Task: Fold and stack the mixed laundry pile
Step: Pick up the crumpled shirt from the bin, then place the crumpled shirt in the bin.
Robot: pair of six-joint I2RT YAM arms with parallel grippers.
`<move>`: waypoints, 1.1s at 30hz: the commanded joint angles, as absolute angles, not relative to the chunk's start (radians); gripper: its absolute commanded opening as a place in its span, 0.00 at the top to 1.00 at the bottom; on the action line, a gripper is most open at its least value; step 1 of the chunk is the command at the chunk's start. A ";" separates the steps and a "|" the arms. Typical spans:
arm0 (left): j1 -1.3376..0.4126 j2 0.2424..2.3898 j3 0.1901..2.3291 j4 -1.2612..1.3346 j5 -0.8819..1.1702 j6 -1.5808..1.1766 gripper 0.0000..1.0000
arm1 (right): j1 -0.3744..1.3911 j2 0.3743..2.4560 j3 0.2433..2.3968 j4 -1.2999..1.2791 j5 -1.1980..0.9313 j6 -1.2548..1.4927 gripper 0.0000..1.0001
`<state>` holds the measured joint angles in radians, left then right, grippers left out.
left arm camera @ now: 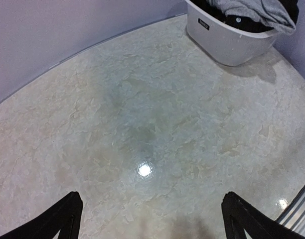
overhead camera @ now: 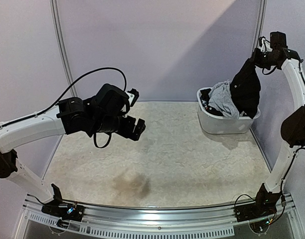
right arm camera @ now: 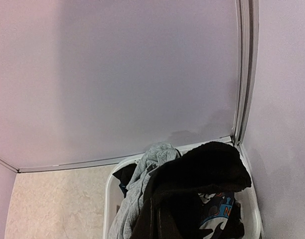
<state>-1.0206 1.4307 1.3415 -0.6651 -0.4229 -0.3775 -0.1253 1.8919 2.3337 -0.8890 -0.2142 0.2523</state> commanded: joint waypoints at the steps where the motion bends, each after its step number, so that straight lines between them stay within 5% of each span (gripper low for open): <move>1: -1.008 1.441 1.354 -0.638 -0.396 -0.376 0.01 | -0.129 1.819 2.364 -0.817 -0.135 0.276 1.00; 16: -1.008 1.518 1.400 -0.595 -0.329 -0.386 0.00 | -0.116 1.858 2.209 -0.782 -0.055 0.358 0.98; 21: -1.008 1.517 1.397 -0.611 -0.328 -0.399 0.00 | -0.120 1.967 2.251 -0.922 -0.017 0.316 0.77; 25: -1.008 1.508 1.387 -0.623 -0.328 -0.409 0.00 | -0.124 1.982 2.279 -0.964 -0.024 0.317 0.39; 29: -1.008 1.505 1.395 -0.647 -0.333 -0.412 0.00 | -0.120 1.949 2.279 -1.037 -0.053 0.316 0.13; 33: -1.009 1.500 1.402 -0.664 -0.342 -0.401 0.00 | -0.108 1.904 2.257 -1.134 -0.024 0.313 0.03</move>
